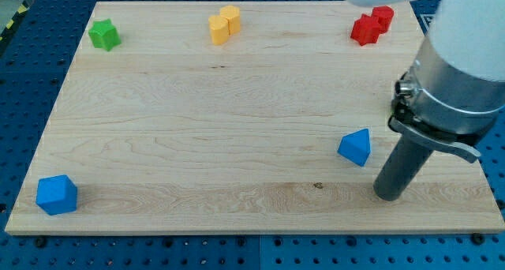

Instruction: Slide the blue triangle left a bit

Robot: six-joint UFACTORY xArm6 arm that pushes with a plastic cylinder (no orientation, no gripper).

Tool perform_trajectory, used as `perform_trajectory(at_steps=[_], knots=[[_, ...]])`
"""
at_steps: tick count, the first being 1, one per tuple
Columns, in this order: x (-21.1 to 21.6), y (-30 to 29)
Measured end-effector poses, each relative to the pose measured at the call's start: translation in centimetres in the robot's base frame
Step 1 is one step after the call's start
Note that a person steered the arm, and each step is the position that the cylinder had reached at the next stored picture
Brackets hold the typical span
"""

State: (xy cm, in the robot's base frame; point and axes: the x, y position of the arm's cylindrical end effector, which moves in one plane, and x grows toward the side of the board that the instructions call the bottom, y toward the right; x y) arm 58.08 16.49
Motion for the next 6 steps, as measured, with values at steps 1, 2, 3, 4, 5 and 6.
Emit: perform_trajectory(at_steps=[1,2,3,4,5,6], knots=[[-1.2,0.0],[-5.2,0.0],[-5.9,0.0],[-5.8,-0.8],[-5.3,-2.7],[-5.3,-5.2]])
